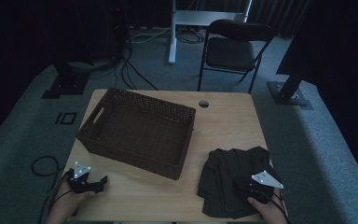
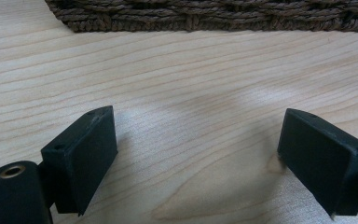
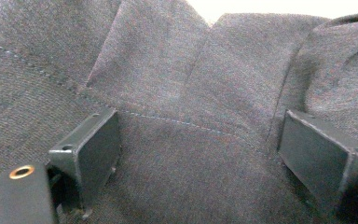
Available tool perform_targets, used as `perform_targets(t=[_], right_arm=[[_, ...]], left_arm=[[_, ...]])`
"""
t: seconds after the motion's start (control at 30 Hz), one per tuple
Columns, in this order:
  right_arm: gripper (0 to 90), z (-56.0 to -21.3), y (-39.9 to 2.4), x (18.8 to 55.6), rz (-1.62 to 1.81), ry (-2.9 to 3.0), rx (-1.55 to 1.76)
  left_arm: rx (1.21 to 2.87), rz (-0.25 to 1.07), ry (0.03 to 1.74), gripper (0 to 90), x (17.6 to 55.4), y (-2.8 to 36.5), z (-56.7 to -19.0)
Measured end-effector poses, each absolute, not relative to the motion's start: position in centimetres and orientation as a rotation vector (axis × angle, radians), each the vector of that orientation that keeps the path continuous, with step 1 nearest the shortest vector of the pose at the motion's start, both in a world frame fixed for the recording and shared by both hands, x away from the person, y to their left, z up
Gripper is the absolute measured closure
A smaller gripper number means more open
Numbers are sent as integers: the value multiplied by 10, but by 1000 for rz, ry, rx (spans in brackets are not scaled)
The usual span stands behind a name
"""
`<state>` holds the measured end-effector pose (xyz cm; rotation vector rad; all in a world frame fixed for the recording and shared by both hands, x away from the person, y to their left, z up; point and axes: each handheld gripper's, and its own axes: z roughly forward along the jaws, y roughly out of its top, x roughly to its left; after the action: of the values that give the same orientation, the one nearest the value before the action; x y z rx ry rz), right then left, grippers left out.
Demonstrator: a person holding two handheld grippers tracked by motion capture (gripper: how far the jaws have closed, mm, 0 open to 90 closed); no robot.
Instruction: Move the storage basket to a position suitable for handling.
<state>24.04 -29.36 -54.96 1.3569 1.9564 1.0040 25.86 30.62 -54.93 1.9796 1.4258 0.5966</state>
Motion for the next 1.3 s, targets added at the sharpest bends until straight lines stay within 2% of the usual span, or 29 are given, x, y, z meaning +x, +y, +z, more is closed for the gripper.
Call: perform_targets(t=[0.3,0.37,0.7,1.3], right_arm=[[128,-548,-294,240,1022,1946,1368],[128,-545,-295,240,1035,1939,1378],[129,-525,-294,246,1102,1833,1410],[129,-489,-251,270,1166,1883,1288]], left_arm=[[2005,581,1383,122,259,311,-549],[2005,579,1385,150,260,313,-548],[1981,563,1364,151,263,327,-539],[1951,597,1359,151,275,348,-514]])
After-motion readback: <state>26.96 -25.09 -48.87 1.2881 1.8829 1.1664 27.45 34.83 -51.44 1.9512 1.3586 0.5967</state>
